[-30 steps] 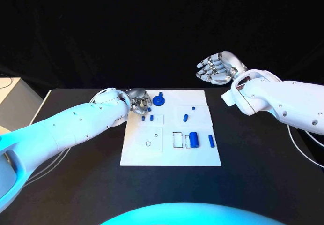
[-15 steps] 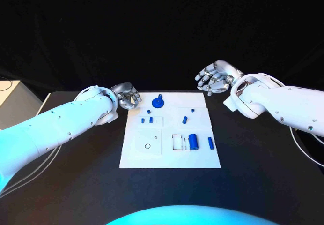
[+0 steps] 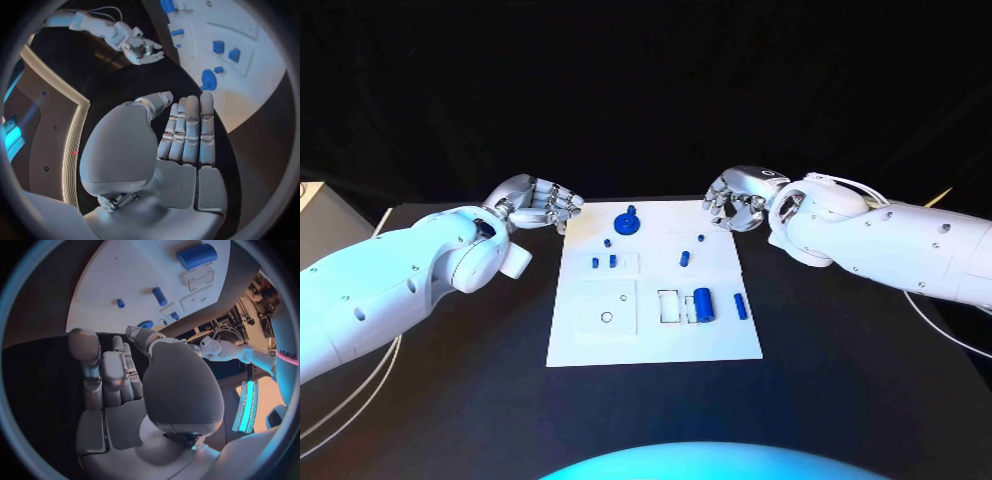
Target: Assemble the parts on the task board
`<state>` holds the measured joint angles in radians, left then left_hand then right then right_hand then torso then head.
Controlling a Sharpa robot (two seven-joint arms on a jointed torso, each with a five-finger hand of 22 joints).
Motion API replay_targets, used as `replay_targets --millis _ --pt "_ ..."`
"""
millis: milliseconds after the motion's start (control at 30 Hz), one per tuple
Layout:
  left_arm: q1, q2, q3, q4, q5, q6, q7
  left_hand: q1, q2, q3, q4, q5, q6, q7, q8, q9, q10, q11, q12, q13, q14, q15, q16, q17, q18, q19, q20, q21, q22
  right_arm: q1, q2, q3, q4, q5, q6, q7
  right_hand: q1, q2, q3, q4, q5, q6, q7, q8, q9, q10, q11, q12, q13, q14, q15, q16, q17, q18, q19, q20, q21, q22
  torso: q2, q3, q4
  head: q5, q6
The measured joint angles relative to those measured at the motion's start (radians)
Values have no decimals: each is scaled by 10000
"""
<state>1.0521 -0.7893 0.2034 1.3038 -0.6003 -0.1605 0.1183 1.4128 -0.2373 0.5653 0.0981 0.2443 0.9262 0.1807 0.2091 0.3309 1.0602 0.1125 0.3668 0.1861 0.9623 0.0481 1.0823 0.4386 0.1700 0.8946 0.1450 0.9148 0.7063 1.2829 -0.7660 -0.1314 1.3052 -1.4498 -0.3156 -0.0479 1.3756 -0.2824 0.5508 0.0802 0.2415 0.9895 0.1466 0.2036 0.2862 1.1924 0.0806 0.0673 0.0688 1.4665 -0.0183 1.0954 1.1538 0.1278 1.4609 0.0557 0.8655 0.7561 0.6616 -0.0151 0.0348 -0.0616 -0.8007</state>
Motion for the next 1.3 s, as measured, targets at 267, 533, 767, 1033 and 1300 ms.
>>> replay_targets --millis 267,533,767,1033,1300 --pt "-786 -528 664 1006 2078 71 650 0 0 -11 12 0 0 0 0 -11 0 0 43 11 2 2 -40 -13 -2 1 0 -39 -41 -304 247 -28 -68 -1182 246 -421 -97 -19 -44 44 0 -35 6 -39 44 -416 64 0 -15 0 0 565 305 -43 37 37 500 543 -2 -1 7 -73 56" --pt "-1034 -682 913 1393 2874 120 1041 1 0 -38 -15 0 -1 -1 0 -10 -1 0 43 21 3 3 -80 -24 -3 2 -1 -84 -65 -436 563 -37 -345 -1653 265 -744 -97 -19 -44 44 61 -65 29 -78 58 -473 92 0 -15 -2 75 840 479 -43 36 37 725 815 -4 -1 -1 -112 138" --pt "-1085 -732 963 1561 3150 120 1242 1 0 -38 -16 0 -2 -2 0 -12 -1 0 43 20 4 3 -80 -23 -3 3 -1 -112 -73 -462 809 -37 -609 -1893 235 -1006 -97 -19 -44 44 164 -89 52 -78 66 -529 143 0 -15 -2 75 995 552 -43 36 37 860 958 2 -1 -7 -122 179" --pt "-1099 -776 975 1693 3286 115 1349 1 0 -66 13 0 -2 -2 0 -20 -2 0 43 19 5 4 -80 -33 -3 3 -1 -122 -92 -634 1101 -50 -917 -2005 246 -1161 -153 37 -44 44 164 -89 51 -78 71 -529 143 0 -14 -2 74 1033 576 -43 67 68 924 1048 21 16 -9 -105 182" --pt "-1102 -802 978 1762 3335 111 1385 1 0 -66 13 0 -3 -2 0 -19 -2 0 43 27 5 4 -80 -33 -3 4 -1 -122 -92 -733 1288 -54 -1147 -2009 262 -1182 -203 87 -2 85 201 5 71 -78 128 -431 91 0 14 -2 74 1246 649 -42 72 73 1165 1327 24 16 0 -72 141"
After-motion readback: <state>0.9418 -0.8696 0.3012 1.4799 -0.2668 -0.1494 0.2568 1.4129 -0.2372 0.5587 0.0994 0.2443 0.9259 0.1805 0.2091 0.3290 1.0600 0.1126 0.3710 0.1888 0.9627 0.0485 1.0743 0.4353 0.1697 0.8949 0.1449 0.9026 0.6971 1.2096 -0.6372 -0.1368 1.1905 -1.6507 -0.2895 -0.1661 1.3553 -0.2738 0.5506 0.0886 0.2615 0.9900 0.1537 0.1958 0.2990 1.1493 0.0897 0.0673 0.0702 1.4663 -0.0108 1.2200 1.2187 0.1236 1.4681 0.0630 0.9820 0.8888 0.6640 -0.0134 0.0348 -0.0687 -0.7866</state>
